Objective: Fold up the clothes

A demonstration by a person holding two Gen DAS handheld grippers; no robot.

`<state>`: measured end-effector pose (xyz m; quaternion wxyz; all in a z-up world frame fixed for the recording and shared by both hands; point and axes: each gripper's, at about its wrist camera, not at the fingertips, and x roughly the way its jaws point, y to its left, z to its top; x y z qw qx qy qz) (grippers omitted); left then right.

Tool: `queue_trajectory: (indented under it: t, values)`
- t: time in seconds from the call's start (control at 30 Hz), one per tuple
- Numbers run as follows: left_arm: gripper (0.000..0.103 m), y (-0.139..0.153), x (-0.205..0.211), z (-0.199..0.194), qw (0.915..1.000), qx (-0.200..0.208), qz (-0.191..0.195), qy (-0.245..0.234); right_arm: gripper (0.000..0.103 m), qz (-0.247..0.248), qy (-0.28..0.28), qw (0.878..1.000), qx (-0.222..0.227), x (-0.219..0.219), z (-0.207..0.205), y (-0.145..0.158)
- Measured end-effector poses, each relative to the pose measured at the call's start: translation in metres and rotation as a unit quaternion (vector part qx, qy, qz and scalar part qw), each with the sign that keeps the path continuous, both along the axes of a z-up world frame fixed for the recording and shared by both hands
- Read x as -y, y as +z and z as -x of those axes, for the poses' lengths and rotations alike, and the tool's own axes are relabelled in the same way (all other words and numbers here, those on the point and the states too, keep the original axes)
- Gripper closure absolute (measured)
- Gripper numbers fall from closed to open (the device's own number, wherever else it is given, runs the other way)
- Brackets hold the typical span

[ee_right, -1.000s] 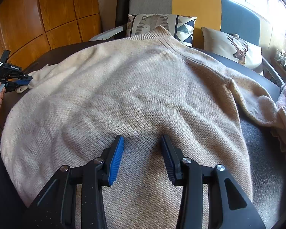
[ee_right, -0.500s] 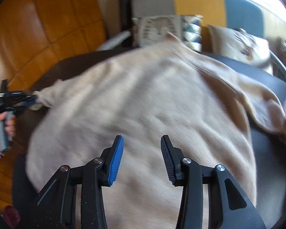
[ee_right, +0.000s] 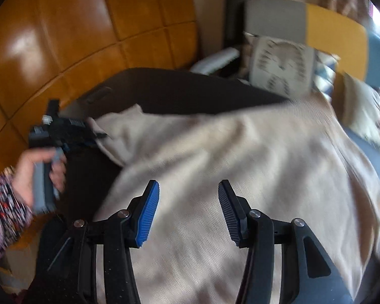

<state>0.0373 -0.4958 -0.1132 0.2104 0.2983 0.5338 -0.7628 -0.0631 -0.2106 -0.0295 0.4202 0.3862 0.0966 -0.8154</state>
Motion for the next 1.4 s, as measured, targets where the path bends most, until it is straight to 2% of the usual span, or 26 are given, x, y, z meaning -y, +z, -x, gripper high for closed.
queue_trajectory:
  t: [0.13, 0.27, 0.37, 0.47, 0.57, 0.63, 0.7, 0.77, 0.83, 0.97, 1.07, 1.13, 1.17, 1.27, 1.33, 1.4]
  values:
    - [0.098, 0.007, -0.012, -0.016, 0.9979, -0.056, 0.025, -0.022, 0.051, 0.009, 0.023, 1.0, -0.002, 0.039, 0.007, 0.009]
    - [0.098, 0.015, -0.033, -0.034, 0.9929, -0.106, 0.041, -0.034, 0.051, 0.014, 0.042, 0.999, 0.019, 0.07, 0.008, 0.005]
    - [0.098, 0.017, -0.05, -0.042, 0.9889, -0.135, 0.045, -0.042, 0.051, 0.017, 0.057, 0.998, 0.038, 0.089, 0.008, 0.002]
    - [0.098, 0.01, -0.07, -0.044, 0.9879, -0.142, 0.042, -0.046, 0.051, 0.014, 0.07, 0.997, 0.034, 0.104, 0.007, 0.006]
    - [0.098, -0.006, -0.085, -0.044, 0.9887, -0.135, 0.047, -0.046, 0.051, -0.011, 0.085, 0.996, 0.029, 0.132, 0.01, 0.01]
    - [0.098, -0.019, -0.091, -0.042, 0.989, -0.136, 0.035, -0.046, 0.051, -0.021, 0.097, 0.994, 0.051, 0.154, 0.015, 0.01]
    - [0.098, -0.016, -0.094, -0.04, 0.9871, -0.143, 0.053, -0.049, 0.051, -0.036, 0.105, 0.991, 0.074, 0.181, 0.022, 0.005]
    - [0.098, -0.013, -0.096, -0.038, 0.9844, -0.151, 0.071, -0.055, 0.051, -0.07, 0.112, 0.989, 0.068, 0.212, 0.025, -0.004]
    - [0.098, -0.014, -0.096, -0.037, 0.9838, -0.15, 0.083, -0.051, 0.051, -0.112, 0.123, 0.985, 0.046, 0.244, 0.026, -0.015]
    - [0.098, -0.015, -0.092, -0.036, 0.9819, -0.161, 0.091, -0.041, 0.051, -0.193, 0.133, 0.971, 0.037, 0.282, 0.027, -0.05]
    - [0.098, -0.015, -0.089, -0.033, 0.9812, -0.165, 0.093, -0.038, 0.051, -0.23, 0.127, 0.964, 0.049, 0.296, 0.031, -0.076]
    - [0.098, -0.015, -0.088, -0.03, 0.9813, -0.163, 0.095, -0.038, 0.051, -0.228, 0.119, 0.965, 0.057, 0.296, 0.033, -0.086]
    - [0.098, -0.015, -0.087, -0.029, 0.9812, -0.164, 0.094, -0.037, 0.052, -0.22, 0.113, 0.967, 0.056, 0.295, 0.034, -0.087]
    - [0.098, -0.015, -0.082, -0.026, 0.9808, -0.171, 0.088, -0.032, 0.092, -0.214, 0.131, 0.967, 0.035, 0.299, 0.027, -0.085]
    - [0.098, -0.016, -0.079, -0.024, 0.9804, -0.176, 0.084, -0.029, 0.092, -0.215, 0.141, 0.966, 0.022, 0.302, 0.022, -0.083]
    - [0.098, -0.016, -0.075, -0.022, 0.9801, -0.18, 0.08, -0.026, 0.093, -0.195, 0.142, 0.97, 0.022, 0.303, 0.021, -0.075]
